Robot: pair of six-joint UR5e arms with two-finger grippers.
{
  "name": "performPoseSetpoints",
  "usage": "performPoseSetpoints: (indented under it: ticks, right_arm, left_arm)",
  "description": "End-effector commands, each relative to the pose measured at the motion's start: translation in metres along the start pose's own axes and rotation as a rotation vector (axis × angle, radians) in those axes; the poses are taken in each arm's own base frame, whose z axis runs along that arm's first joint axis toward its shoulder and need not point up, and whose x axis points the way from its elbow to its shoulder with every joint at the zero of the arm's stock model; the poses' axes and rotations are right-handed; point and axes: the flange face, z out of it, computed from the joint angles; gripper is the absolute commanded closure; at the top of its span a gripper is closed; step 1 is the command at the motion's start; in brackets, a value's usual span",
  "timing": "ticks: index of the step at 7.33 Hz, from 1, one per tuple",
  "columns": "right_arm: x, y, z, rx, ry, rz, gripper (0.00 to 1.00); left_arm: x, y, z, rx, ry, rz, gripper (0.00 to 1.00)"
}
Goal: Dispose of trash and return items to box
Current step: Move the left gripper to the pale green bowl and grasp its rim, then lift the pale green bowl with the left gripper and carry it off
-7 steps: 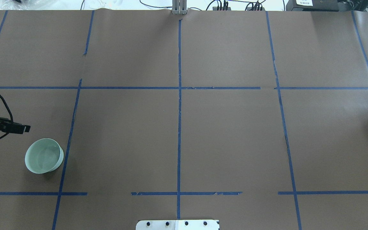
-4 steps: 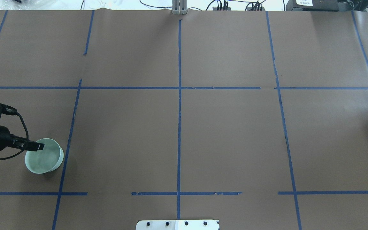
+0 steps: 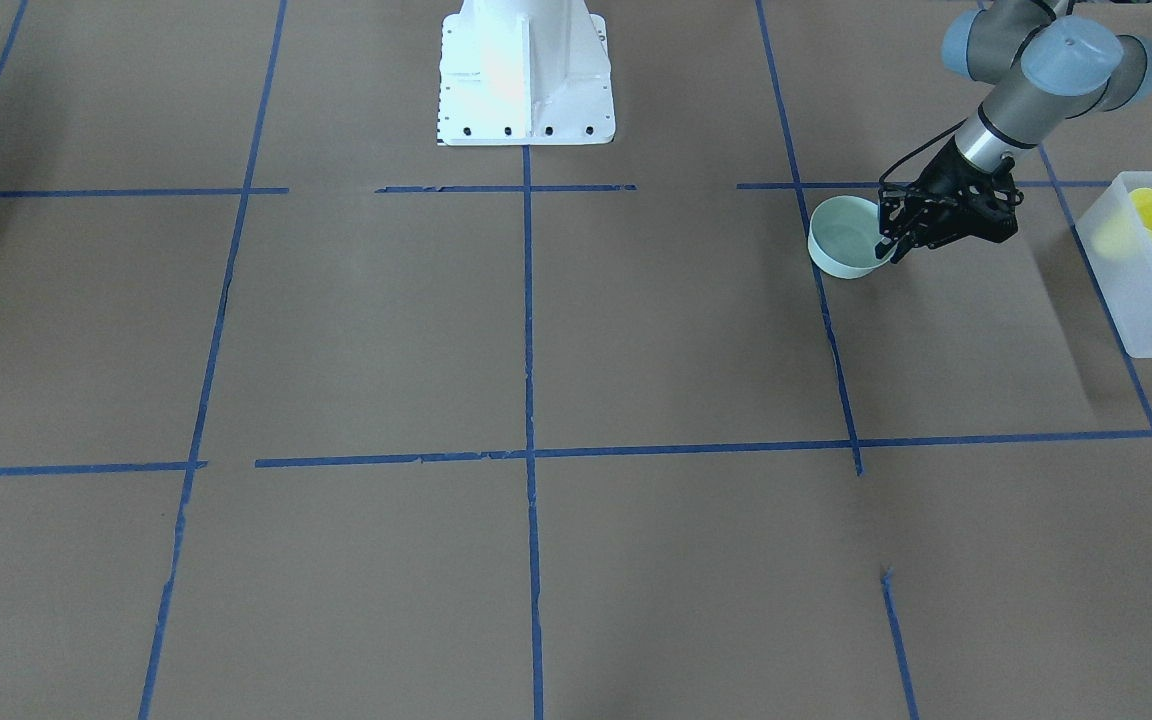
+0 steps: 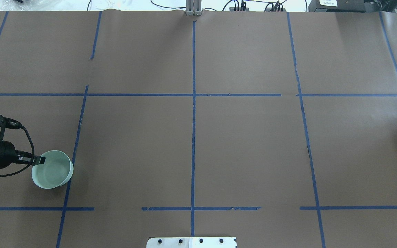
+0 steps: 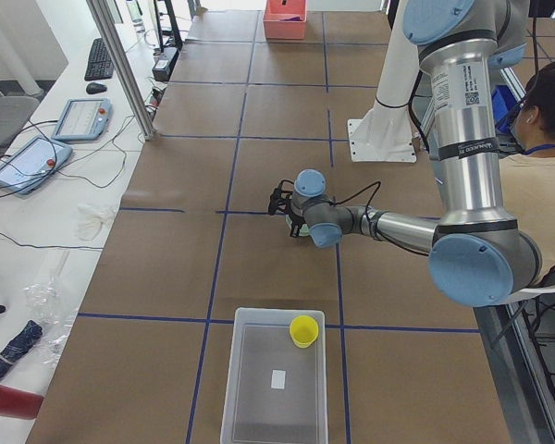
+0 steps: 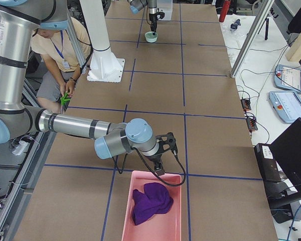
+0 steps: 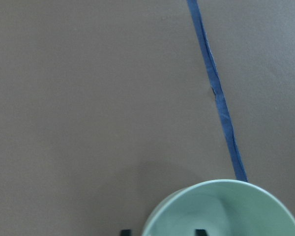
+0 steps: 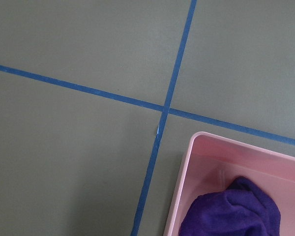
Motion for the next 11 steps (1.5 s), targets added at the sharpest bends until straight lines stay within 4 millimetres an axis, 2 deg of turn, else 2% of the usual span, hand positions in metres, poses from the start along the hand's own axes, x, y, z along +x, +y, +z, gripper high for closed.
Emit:
performPoseSetpoints:
  ticks: [1,2,3,4,6,7,8,9,10,11]
  right_arm:
    - [0.000,0.002,0.000,-0.002,0.000,0.002,0.00]
    - [0.000,0.002,0.000,-0.002,0.000,0.002,0.00]
    - [0.001,0.003,0.001,-0.003,0.000,0.004,0.00]
    - [0.001,0.003,0.001,-0.003,0.000,0.004,0.00]
    - [0.001,0.003,0.001,-0.003,0.000,0.002,0.00]
    - [0.001,0.004,0.001,-0.005,0.000,0.002,0.00]
    - [0.001,0.003,0.001,-0.003,0.000,0.000,0.00]
    - [0.001,0.003,0.001,-0.003,0.000,0.000,0.00]
    - [0.001,0.003,0.001,-0.003,0.000,0.000,0.00]
    - [0.001,0.003,0.001,-0.003,0.000,-0.001,0.00]
  left_arm:
    - [-0.005,-0.004,-0.028,0.015,0.021,0.011,1.00]
    - [-0.025,-0.010,-0.052,-0.009,0.061,0.082,1.00]
    - [-0.062,-0.019,-0.087,0.022,0.061,0.163,1.00]
    - [-0.104,-0.018,-0.119,0.045,0.057,0.244,1.00]
    - [-0.183,-0.026,-0.168,0.050,-0.070,0.341,1.00]
    - [-0.236,-0.022,-0.207,0.030,-0.155,0.345,1.00]
    - [-0.275,-0.042,-0.231,0.003,-0.202,0.382,1.00]
    - [-0.316,-0.052,-0.241,0.000,-0.222,0.398,1.00]
    - [-0.334,-0.065,-0.239,-0.002,-0.226,0.385,1.00]
    - [-0.348,-0.069,-0.234,-0.016,-0.258,0.370,1.00]
